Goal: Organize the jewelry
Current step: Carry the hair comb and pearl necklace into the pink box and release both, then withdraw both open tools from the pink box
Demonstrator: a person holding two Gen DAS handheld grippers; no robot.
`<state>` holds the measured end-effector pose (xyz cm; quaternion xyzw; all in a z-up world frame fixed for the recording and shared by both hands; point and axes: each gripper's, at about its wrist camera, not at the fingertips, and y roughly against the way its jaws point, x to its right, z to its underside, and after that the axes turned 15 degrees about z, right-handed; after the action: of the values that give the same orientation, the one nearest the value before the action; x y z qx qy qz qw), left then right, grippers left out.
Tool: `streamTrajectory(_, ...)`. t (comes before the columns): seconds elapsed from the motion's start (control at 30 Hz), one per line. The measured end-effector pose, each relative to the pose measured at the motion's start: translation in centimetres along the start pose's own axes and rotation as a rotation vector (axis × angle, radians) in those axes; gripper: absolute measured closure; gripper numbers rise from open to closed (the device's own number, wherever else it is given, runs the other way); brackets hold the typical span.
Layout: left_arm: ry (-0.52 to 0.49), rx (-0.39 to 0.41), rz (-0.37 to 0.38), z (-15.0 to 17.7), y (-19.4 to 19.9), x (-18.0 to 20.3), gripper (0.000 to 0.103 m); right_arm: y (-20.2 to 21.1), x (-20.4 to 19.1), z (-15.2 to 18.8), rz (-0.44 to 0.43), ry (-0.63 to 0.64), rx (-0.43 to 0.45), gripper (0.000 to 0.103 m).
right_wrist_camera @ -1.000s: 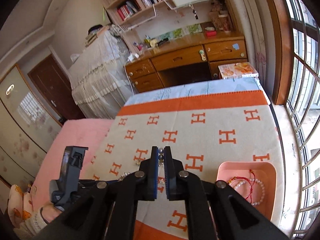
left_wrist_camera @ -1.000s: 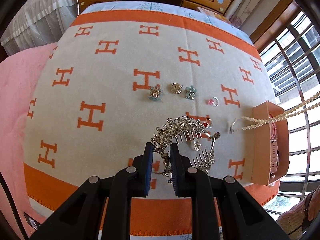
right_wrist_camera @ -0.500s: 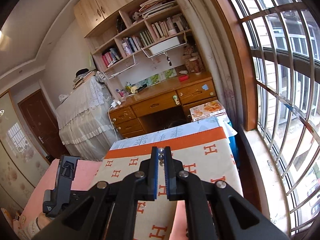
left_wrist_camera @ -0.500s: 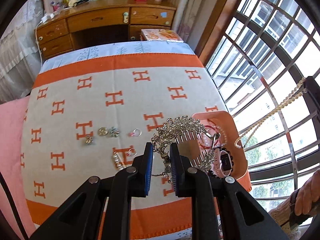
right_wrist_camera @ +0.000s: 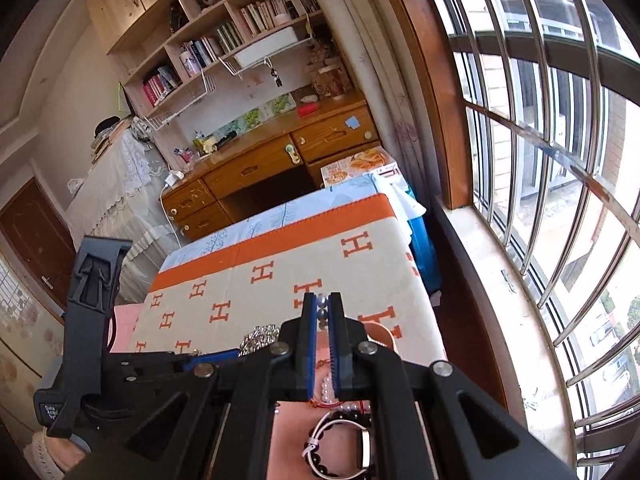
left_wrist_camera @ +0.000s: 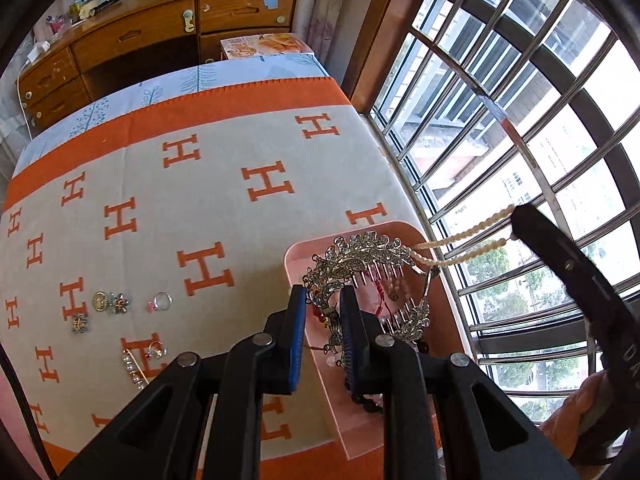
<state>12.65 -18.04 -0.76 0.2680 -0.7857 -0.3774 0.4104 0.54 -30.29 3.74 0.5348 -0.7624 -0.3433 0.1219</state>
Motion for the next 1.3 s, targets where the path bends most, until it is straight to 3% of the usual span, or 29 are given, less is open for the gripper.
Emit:
streamTrajectory(0.27, -0.026, 0.022, 0.011, -1.3, -0.1, 1.6, 0.088, -4.5, 1.0, 2.4, 0.030, 0.017, -0.181, 0.097)
streamTrajectory(0.47, -0.042, 0.031, 0.001, -2.0, 0.0, 2.5, 0.088, -4.0, 2.2, 2.7, 0.042, -0.032, -0.165, 0.096)
streamTrajectory(0.73, -0.016, -0.062, -0.036, -0.7, -4.7, 0.3, 0.087, -2.9, 2.4, 3.0, 0.050, -0.033, -0.129, 0.096)
streamTrajectory(0.83, -0.014, -0.077, -0.045, -0.1, -5.5, -0.2, 0.074, -3.0, 2.1, 3.2, 0.054, -0.019, -0.135, 0.096)
streamTrajectory(0.97, -0.031, -0.033, -0.018, 0.7, -4.1, 0.2, 0.059, -3.1, 1.4, 3.6, 0.035, -0.008, -0.145, 0.096)
streamTrajectory(1.03, -0.045, 0.003, -0.039, 1.2, -2.9, 0.5, 0.045, -3.0, 0.9, 3.8, 0.032, 0.005, -0.144, 0.096)
streamTrajectory(1.3, -0.054, 0.117, -0.102, 3.5, 1.8, -0.6, 0.039, -2.4, -1.6, 4.7, 0.025, 0.068, -0.147, 0.096)
